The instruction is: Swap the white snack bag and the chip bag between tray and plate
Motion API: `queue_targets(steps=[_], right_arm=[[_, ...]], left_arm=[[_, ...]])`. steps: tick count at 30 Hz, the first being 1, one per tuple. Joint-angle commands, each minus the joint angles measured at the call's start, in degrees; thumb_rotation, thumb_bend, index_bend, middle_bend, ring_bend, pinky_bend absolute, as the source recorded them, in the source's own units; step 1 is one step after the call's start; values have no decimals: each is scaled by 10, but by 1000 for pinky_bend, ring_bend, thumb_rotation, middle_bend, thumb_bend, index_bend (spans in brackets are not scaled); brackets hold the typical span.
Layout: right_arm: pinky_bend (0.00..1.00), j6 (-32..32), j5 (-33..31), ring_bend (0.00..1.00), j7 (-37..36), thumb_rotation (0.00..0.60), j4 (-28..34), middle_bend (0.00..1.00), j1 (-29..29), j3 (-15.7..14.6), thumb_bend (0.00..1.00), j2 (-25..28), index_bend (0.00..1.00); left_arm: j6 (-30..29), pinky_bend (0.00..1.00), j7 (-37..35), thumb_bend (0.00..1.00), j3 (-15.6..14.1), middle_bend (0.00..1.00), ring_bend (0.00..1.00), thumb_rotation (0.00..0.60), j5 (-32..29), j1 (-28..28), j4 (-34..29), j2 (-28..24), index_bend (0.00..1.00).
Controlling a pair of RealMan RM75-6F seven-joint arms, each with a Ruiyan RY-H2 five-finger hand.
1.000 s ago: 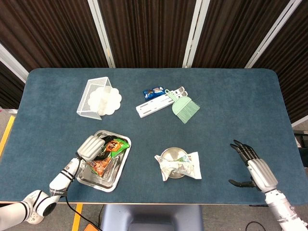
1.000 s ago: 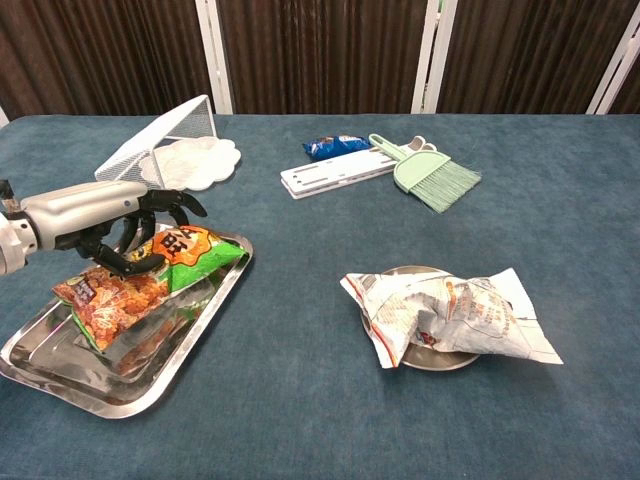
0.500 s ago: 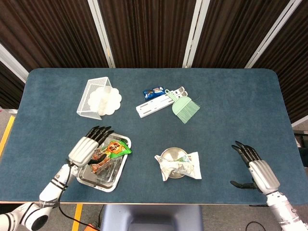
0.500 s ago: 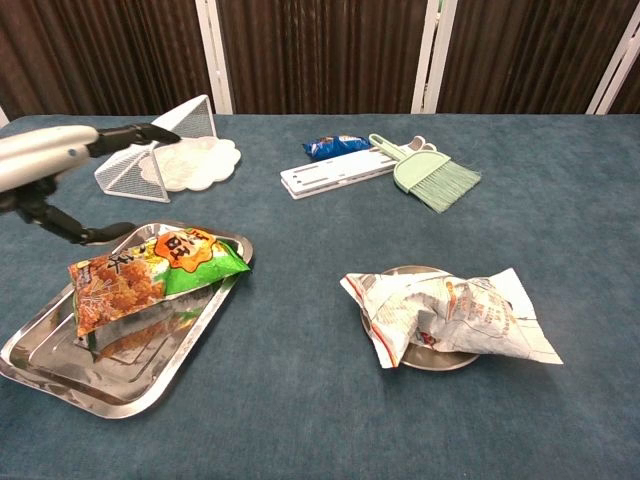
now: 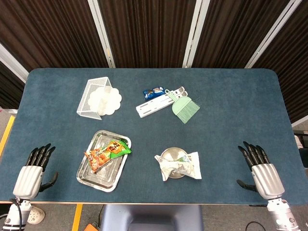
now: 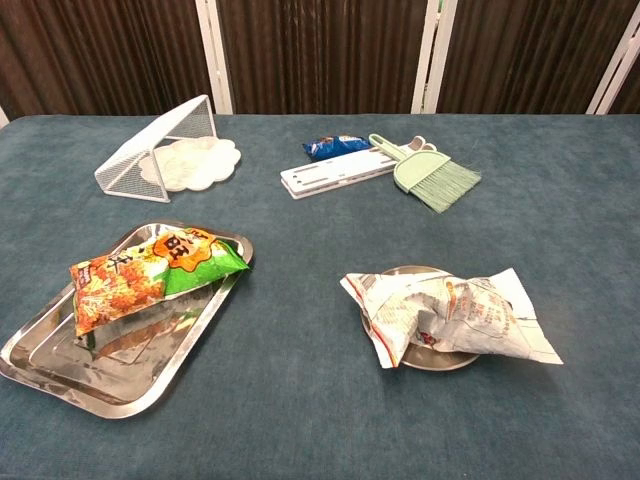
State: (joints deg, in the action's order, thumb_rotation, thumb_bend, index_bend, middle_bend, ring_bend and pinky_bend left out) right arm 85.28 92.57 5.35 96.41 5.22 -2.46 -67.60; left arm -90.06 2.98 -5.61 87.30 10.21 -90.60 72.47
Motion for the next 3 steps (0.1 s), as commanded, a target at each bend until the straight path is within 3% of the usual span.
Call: queue_targets(steps=[1, 3], right_arm=[[0, -4, -5, 0, 15, 600, 4, 0, -3, 3, 156, -10, 0], [0, -9, -6, 0, 17, 600, 3, 0, -2, 3, 156, -12, 0]], left_arm=[[15, 0, 19, 408, -3, 0, 0, 600, 0, -7, -8, -11, 0], [15, 0, 21, 409, 2, 0, 0, 600, -2, -9, -8, -12, 0]])
